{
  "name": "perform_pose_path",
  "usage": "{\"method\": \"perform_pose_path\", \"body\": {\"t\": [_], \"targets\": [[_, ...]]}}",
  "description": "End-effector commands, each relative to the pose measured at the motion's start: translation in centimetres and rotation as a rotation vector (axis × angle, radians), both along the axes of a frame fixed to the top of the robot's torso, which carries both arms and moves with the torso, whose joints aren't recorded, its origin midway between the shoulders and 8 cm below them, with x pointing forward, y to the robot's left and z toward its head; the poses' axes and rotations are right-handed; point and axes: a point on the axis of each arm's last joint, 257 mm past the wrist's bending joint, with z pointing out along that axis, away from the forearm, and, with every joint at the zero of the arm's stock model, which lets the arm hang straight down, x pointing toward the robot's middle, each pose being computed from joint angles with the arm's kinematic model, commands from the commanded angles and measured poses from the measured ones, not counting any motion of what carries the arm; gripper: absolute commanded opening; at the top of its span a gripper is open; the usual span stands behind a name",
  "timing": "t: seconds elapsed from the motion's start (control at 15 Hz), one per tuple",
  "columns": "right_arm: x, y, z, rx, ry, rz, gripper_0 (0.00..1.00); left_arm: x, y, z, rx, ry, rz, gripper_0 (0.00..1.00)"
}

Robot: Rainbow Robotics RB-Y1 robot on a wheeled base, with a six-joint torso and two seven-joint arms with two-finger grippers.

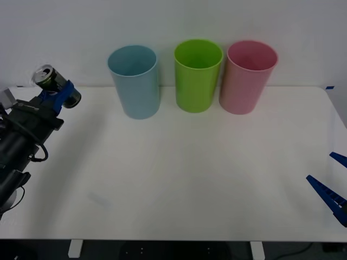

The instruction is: Grasp the object on the table and drop it into the matching bin: aluminum can to the light blue bin, PET bottle to the pink bin.

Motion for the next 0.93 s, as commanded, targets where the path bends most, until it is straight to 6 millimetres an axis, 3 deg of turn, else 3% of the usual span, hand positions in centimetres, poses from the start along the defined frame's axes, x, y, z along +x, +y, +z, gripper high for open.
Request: {"method": "perform_pose_path", "body": {"t": [0.07,0.33,0.93], "targets": [[0.0,0.0,0.0,0.0,0.0,0.0,1.0,1.2,-1.4,2.4,-0.029,-0.013,-0.037,0.0],[0.0,0.0,0.0,0.0,0.0,0.0,1.0,3.3,-4.6,3.9,-0.009,-0.017,-0.063,0.0],[0.0,0.0,0.0,0.0,0.0,0.0,1.0,12.4,-8.8,3.8,0.127,0.015,-0.059,0.0]]}}
